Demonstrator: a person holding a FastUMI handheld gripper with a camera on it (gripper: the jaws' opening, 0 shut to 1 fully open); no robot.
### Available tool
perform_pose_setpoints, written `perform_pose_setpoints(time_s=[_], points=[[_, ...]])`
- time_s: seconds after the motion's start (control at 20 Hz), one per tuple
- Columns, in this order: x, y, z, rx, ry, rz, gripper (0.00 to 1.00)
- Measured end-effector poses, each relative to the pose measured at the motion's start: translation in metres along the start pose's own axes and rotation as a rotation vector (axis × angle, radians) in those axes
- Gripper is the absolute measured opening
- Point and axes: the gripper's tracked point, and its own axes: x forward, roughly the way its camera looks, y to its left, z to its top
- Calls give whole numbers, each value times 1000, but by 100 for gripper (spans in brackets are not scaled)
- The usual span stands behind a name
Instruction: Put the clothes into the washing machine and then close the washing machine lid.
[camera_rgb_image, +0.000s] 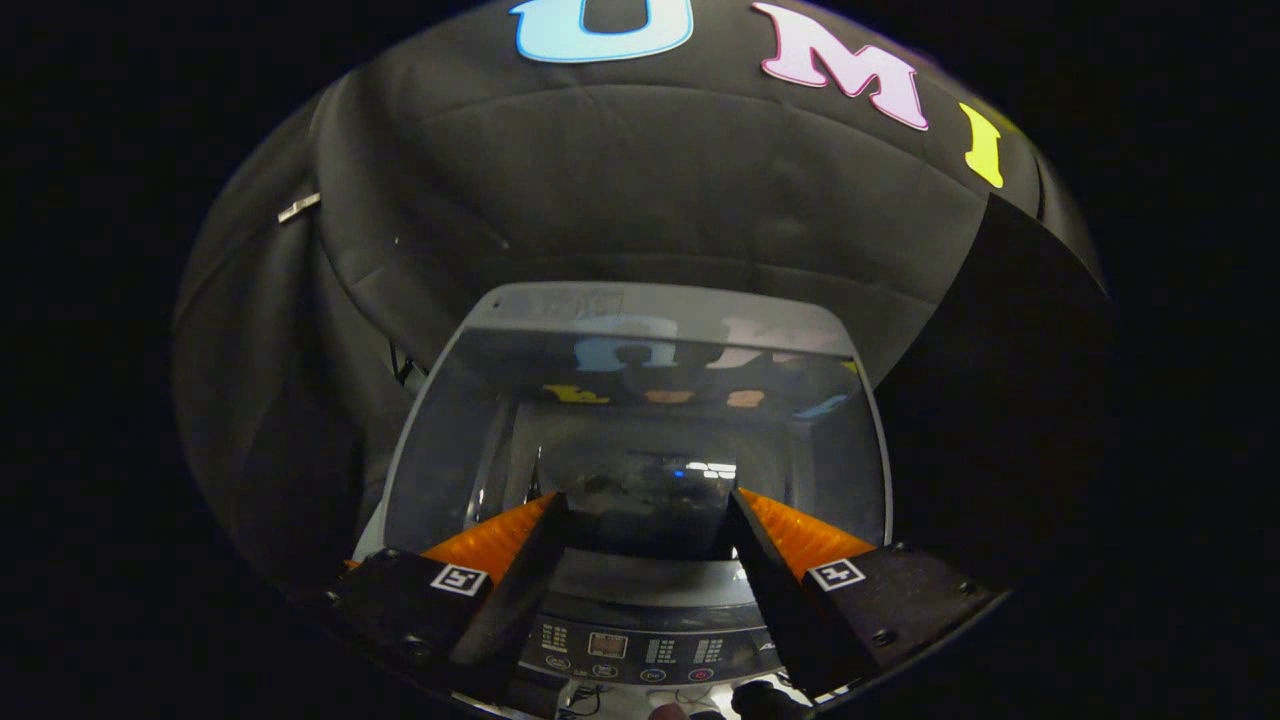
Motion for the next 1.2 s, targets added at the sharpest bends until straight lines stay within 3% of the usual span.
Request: perform_pose_setpoints(time_s=[0.25, 0.65, 0.95, 1.2], points=[[-28, 4, 25, 8, -60, 39, 100], [-193, -6, 150, 37, -365, 138, 100], [-321, -57, 223, 55, -585, 167, 100], [-401, -130, 245, 34, -734, 95, 99]])
